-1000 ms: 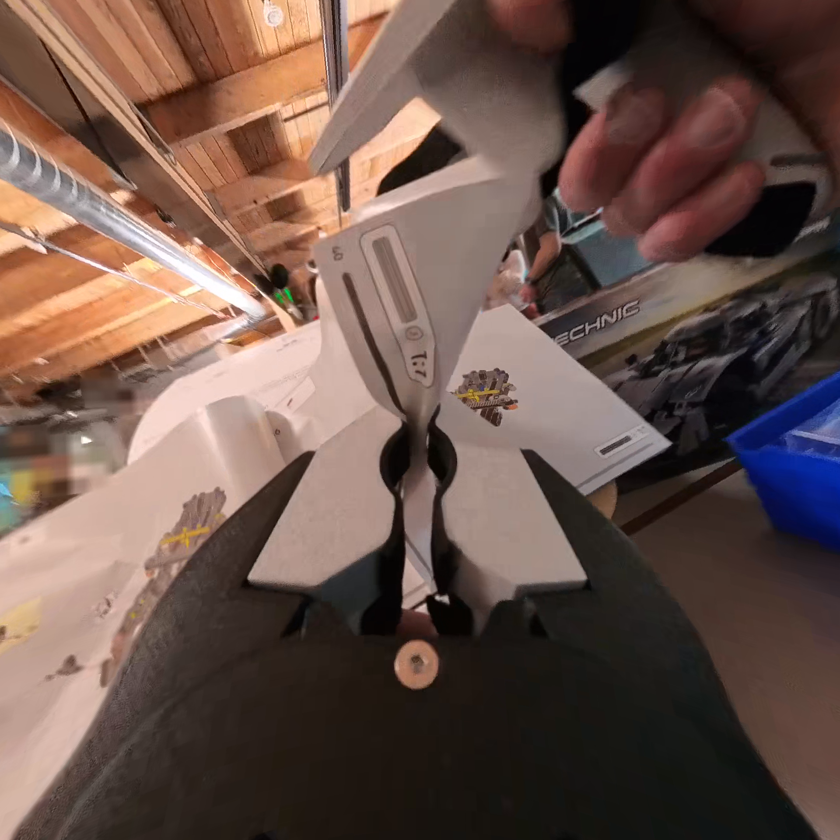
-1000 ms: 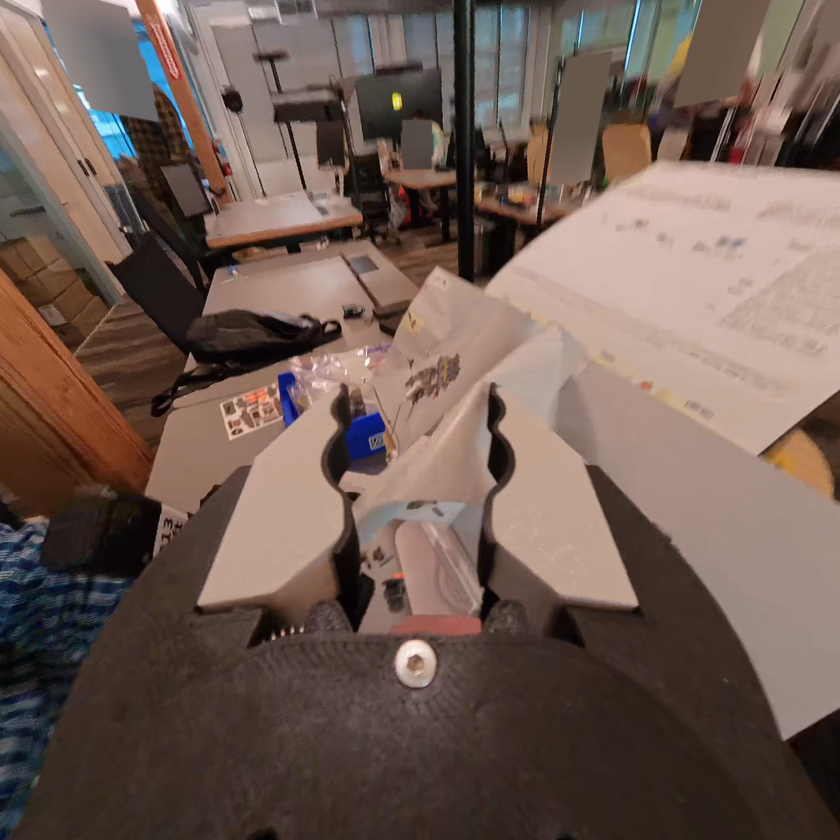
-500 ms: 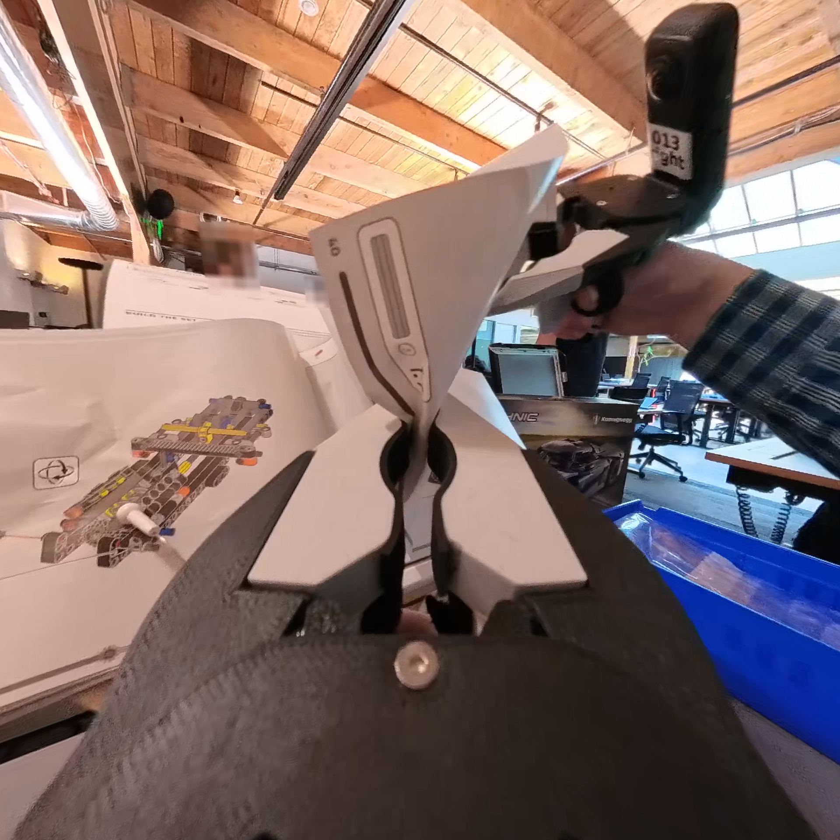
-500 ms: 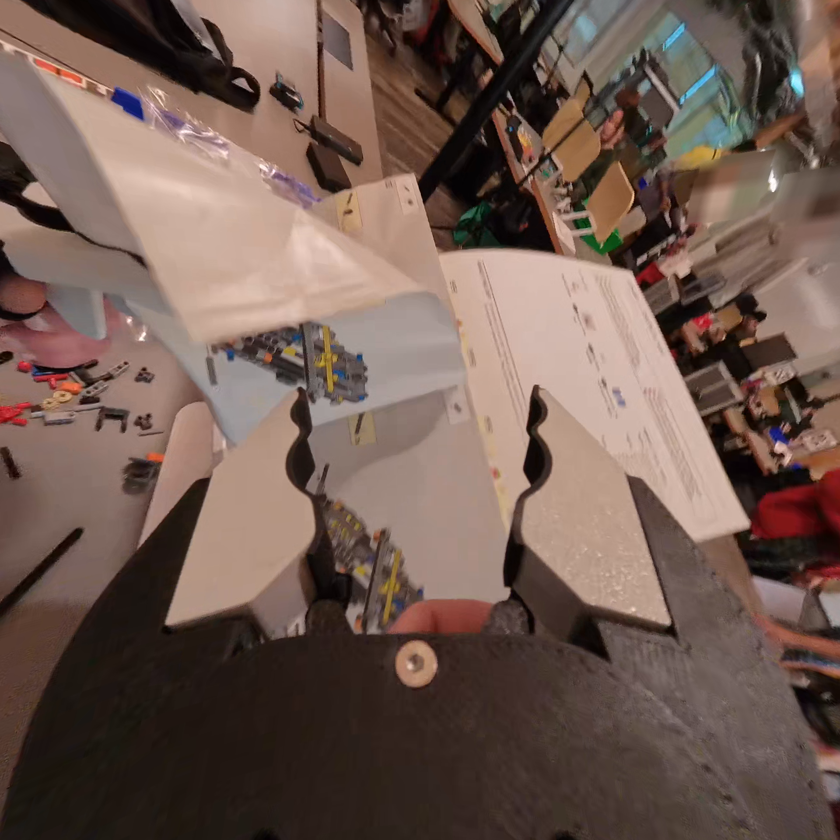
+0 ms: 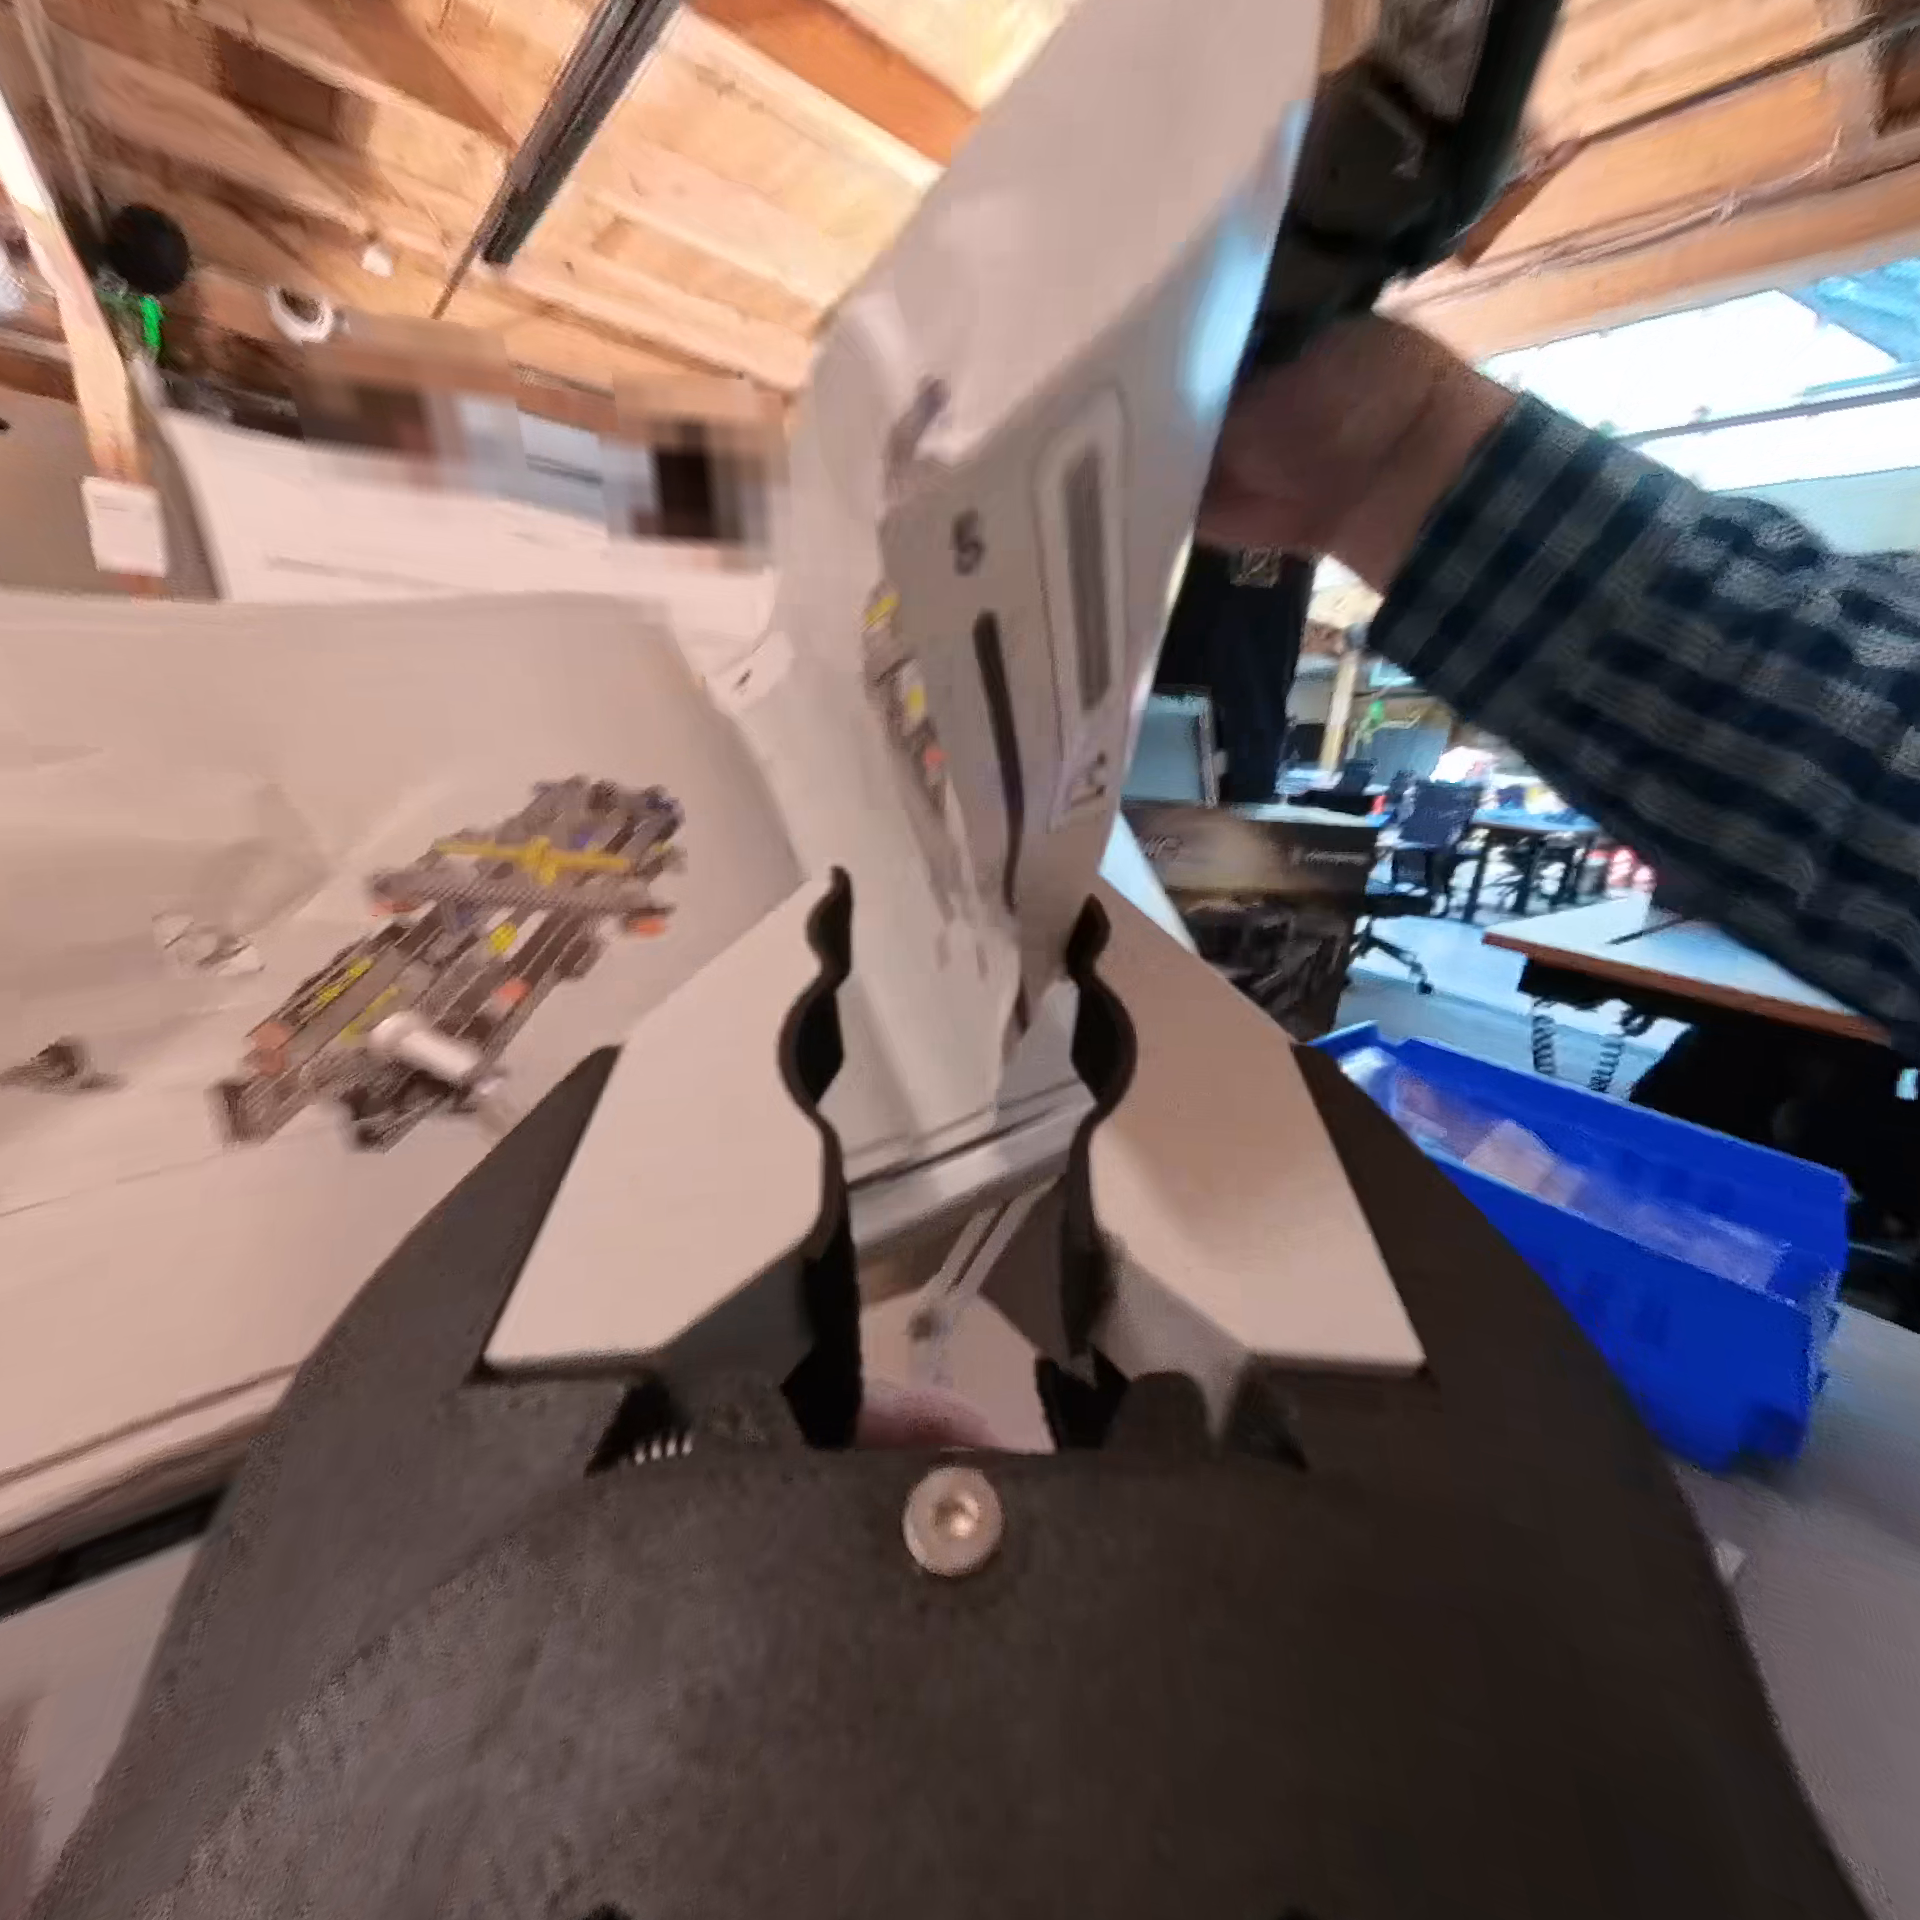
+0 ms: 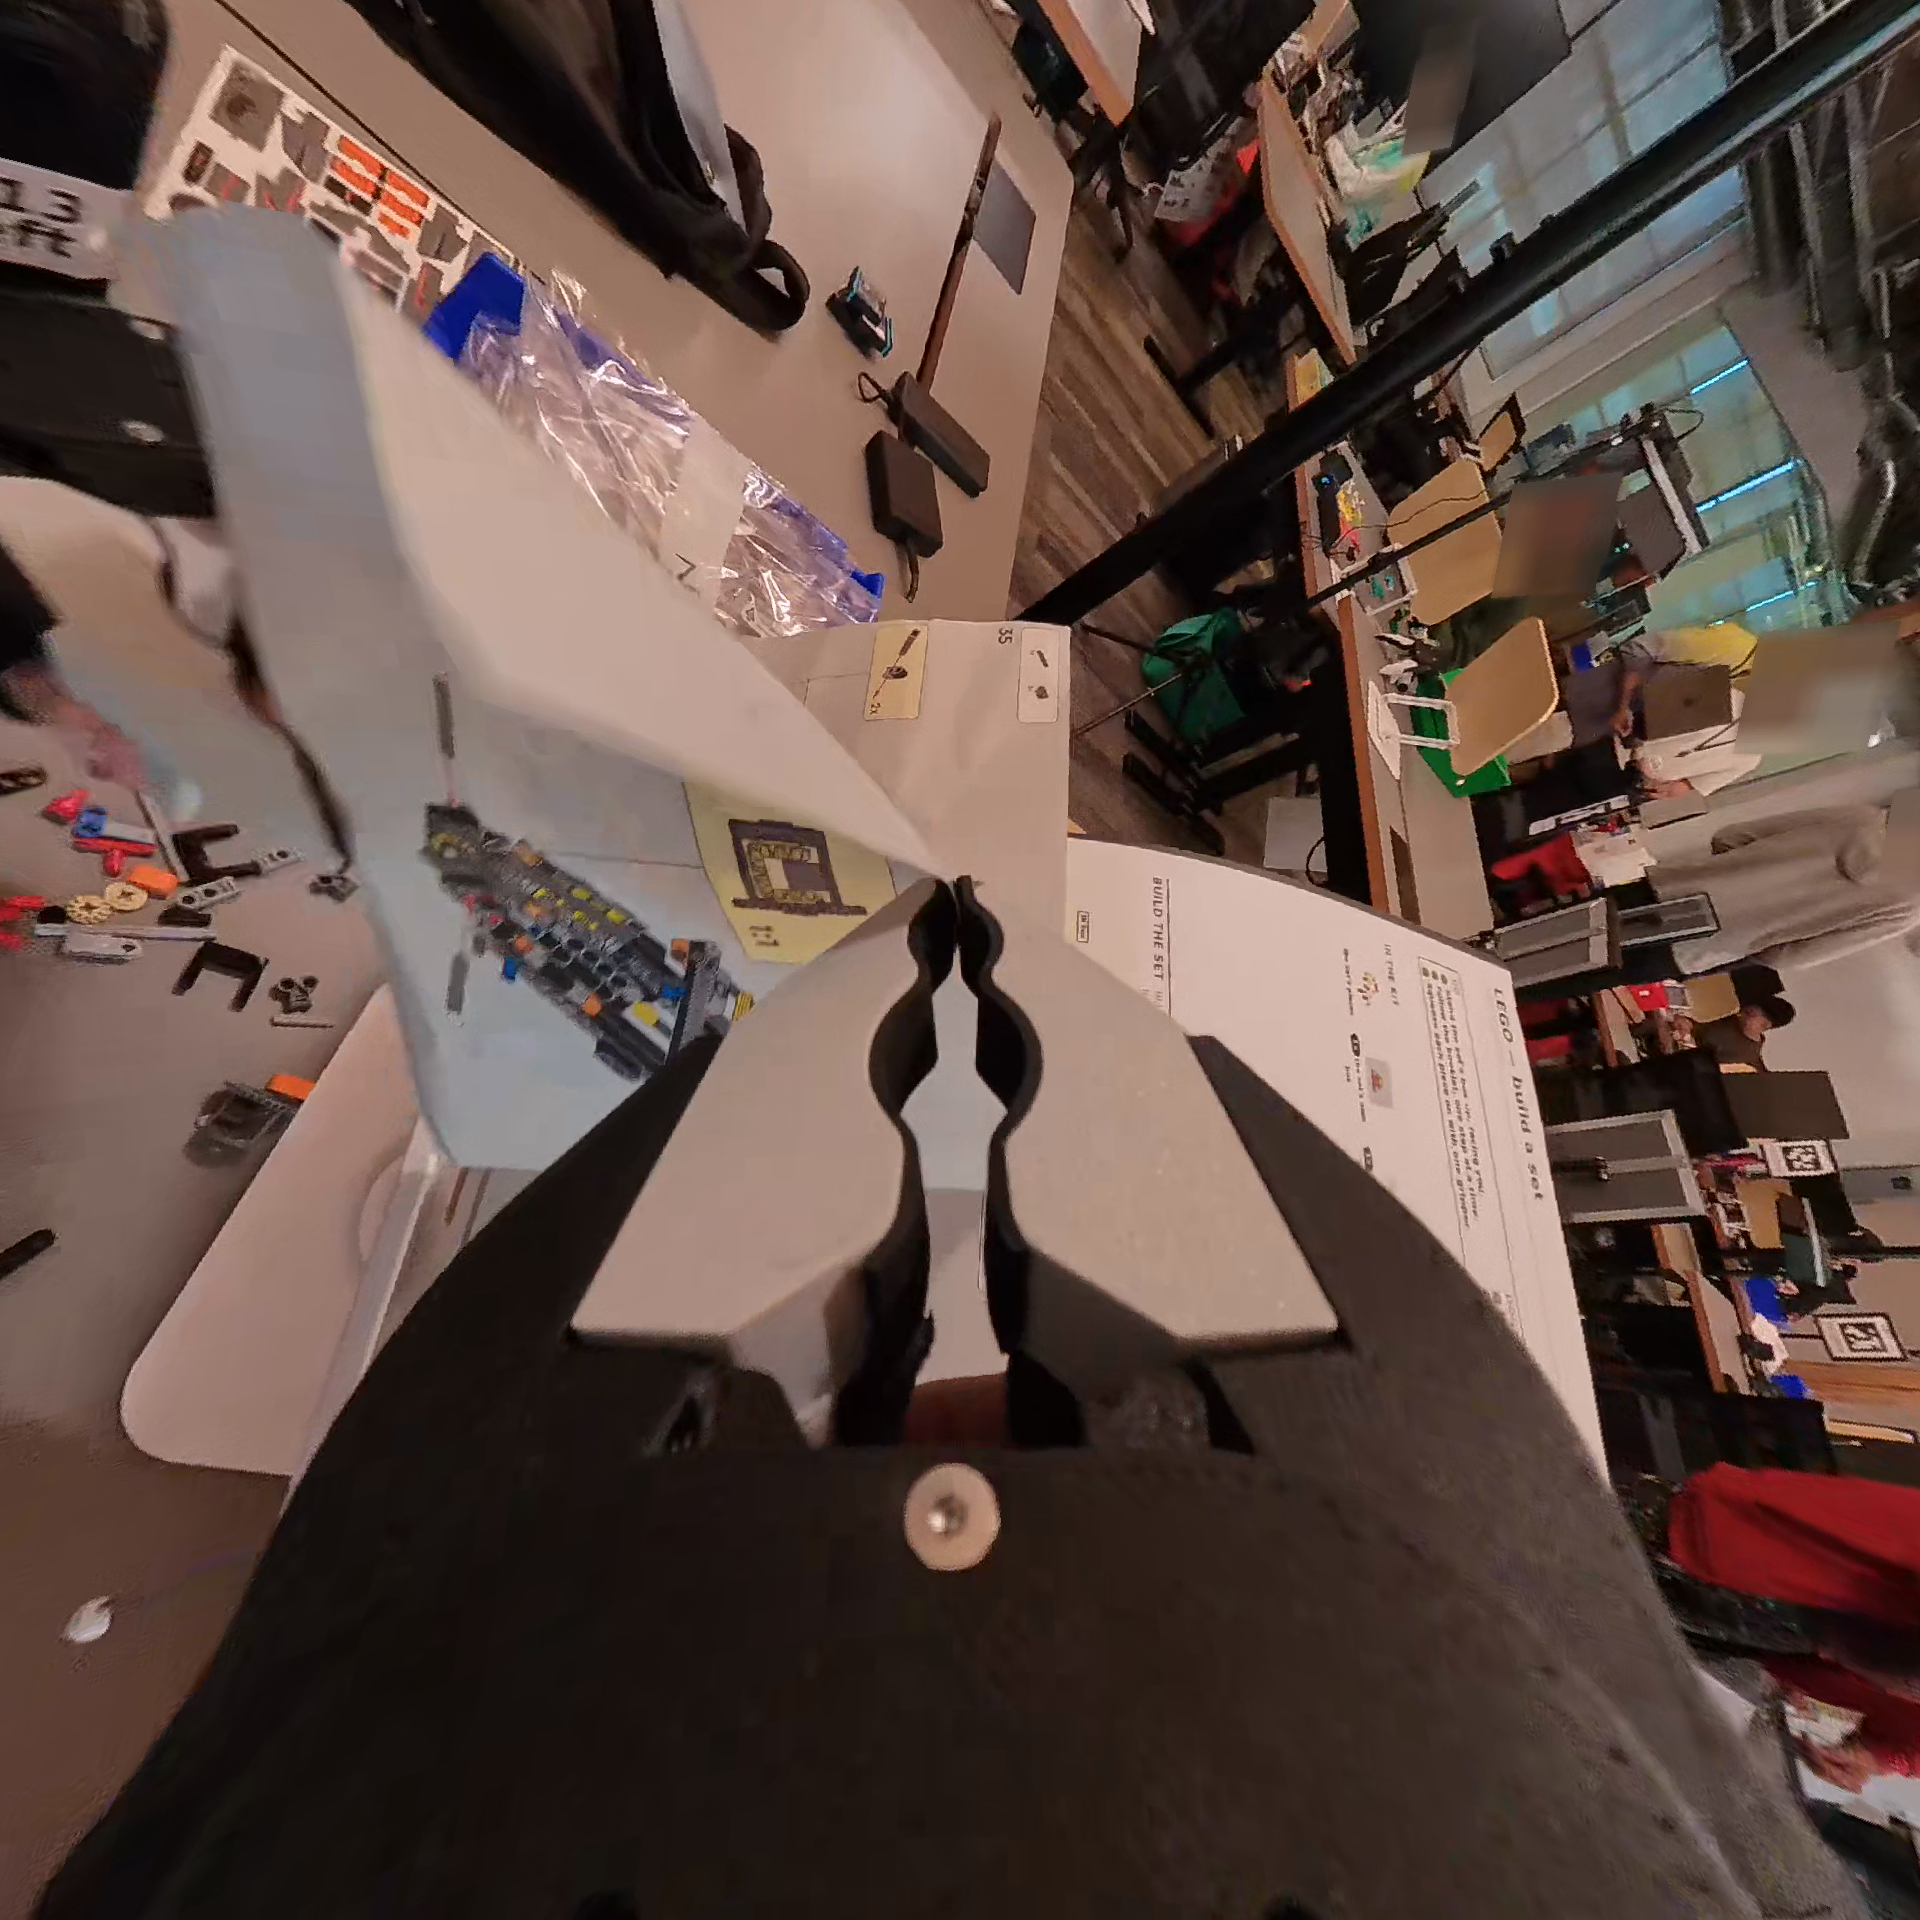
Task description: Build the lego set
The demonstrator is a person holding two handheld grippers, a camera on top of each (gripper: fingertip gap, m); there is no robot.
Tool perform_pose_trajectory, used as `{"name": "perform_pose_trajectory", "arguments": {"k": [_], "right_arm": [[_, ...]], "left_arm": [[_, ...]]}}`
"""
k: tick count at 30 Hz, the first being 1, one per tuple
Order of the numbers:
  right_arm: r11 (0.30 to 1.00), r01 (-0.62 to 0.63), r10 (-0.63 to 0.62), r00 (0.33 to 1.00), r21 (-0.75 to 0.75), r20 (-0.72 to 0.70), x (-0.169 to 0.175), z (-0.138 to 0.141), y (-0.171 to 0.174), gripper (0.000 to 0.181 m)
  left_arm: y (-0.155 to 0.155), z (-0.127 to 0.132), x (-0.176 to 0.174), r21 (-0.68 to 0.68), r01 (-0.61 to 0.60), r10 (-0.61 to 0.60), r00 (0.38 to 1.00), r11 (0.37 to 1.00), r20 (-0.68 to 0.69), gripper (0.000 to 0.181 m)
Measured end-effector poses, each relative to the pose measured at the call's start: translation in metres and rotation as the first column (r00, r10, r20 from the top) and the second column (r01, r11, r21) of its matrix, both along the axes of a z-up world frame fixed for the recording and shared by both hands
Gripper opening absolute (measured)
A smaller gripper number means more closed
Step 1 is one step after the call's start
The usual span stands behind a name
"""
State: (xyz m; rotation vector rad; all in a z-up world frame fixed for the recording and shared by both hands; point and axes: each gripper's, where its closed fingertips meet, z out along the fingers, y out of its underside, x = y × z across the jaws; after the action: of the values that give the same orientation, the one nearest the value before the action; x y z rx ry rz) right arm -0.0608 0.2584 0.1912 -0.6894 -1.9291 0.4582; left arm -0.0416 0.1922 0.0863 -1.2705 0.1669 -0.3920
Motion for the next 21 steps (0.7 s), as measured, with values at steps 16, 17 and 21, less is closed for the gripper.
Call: {"name": "perform_pose_trajectory", "arguments": {"k": [16, 17, 21], "right_arm": [[0.996, 0.025, -0.033, 0.995, -0.085, -0.093, 0.013, 0.009, 0.024, 0.000], [0.996, 0.031, -0.039, 0.994, -0.086, -0.099, 0.007, 0.011, 0.024, 0.000], [0.995, 0.068, -0.074, 0.993, -0.069, -0.094, -0.020, 0.011, 0.026, 0.000]], "left_arm": [[0.053, -0.066, -0.081, -0.512, -0.224, 0.278, 0.960, 0.829, 0.029, 0.004], [0.054, -0.066, -0.081, -0.511, -0.219, 0.275, 0.961, 0.831, 0.036, 0.003], [0.050, -0.065, -0.081, -0.484, -0.205, 0.272, 0.960, 0.851, 0.071, 0.001]]}}
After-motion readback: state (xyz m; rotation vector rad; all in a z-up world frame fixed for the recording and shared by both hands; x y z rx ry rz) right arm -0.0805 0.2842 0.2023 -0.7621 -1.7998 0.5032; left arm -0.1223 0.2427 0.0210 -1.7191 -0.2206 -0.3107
